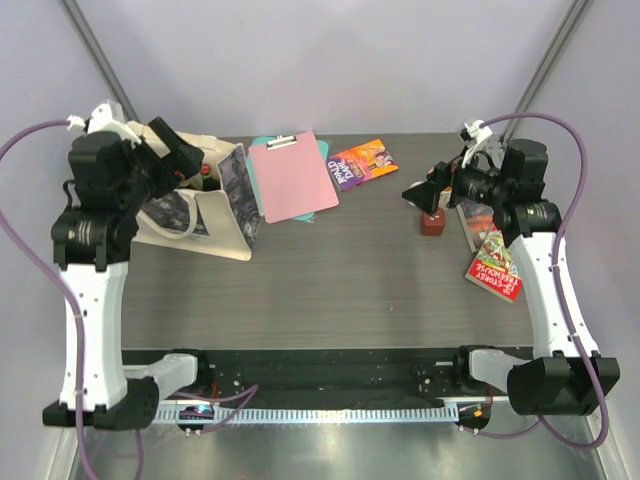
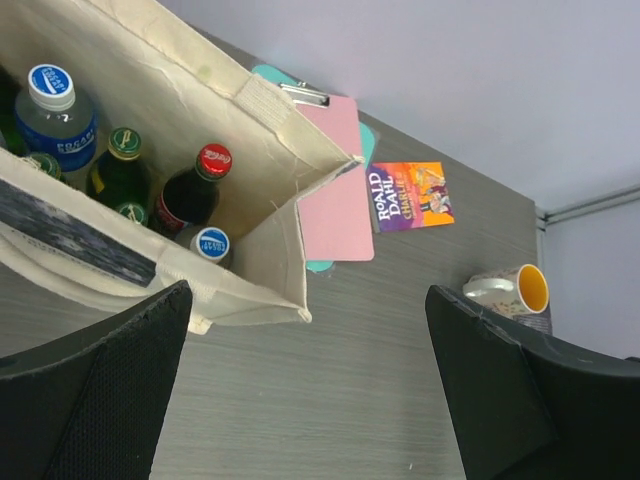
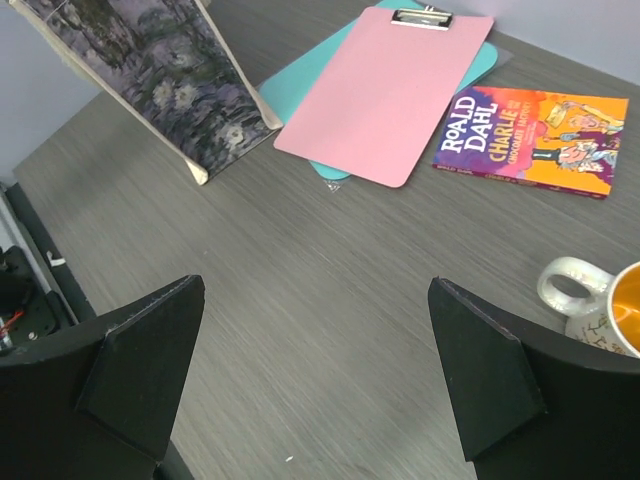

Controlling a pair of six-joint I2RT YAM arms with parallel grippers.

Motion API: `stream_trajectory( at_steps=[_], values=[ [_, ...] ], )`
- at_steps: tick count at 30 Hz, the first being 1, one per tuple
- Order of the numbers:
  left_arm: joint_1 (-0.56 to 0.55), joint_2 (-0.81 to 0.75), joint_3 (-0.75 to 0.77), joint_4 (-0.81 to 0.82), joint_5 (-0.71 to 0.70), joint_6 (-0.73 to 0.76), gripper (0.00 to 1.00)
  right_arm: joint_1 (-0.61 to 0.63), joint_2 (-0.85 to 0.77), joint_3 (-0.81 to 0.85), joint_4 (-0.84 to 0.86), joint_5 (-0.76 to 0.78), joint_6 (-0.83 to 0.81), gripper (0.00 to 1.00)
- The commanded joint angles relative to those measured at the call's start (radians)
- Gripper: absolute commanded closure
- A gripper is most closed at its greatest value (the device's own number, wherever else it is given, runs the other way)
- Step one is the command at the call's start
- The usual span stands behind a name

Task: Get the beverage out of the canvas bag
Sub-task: Take out the drink from the canvas bag.

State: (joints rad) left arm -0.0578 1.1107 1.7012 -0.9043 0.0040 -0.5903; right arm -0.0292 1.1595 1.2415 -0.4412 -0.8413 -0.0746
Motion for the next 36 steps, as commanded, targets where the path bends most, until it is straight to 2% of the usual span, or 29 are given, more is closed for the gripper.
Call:
stream_trajectory(
  at_steps=[1,7,12,14,15,16,19,26,36],
  values=[
    [0.004,0.118,0.113,-0.122,-0.047,0.024,0.0,-0.001,0.014,0.053,0.032,-0.083,0.016,0.0],
    [0.006,0.15,0.117,-0.169,-0.139,0.033,0.0,0.011,0.031,0.046,0.022,-0.11,-0.013,0.0],
    [0.006,0.166,0.129,-0.185,-0.277,0.096,0.0,0.029,0.035,0.019,0.019,-0.102,-0.031,0.0],
    [0.039,0.181,0.135,-0.194,-0.311,0.113,0.0,0.029,0.04,0.012,0.022,-0.094,-0.037,0.0],
    [0.053,0.195,0.141,-0.197,-0.311,0.113,0.0,0.064,0.042,0.009,0.022,-0.088,-0.04,0.0],
    [0.123,0.199,0.143,-0.193,-0.302,0.113,0.0,0.067,0.04,0.004,0.022,-0.085,-0.044,0.0],
    [0.182,0.23,0.17,-0.165,-0.269,0.107,0.0,0.08,0.043,-0.01,0.035,-0.076,-0.044,0.0],
    [0.197,0.383,0.348,-0.168,-0.257,0.08,0.01,0.098,0.063,-0.045,0.062,-0.088,-0.034,0.0],
    [0.208,0.518,0.376,-0.14,-0.36,0.047,0.02,0.112,0.089,-0.076,0.107,-0.082,-0.024,0.0]
  ],
)
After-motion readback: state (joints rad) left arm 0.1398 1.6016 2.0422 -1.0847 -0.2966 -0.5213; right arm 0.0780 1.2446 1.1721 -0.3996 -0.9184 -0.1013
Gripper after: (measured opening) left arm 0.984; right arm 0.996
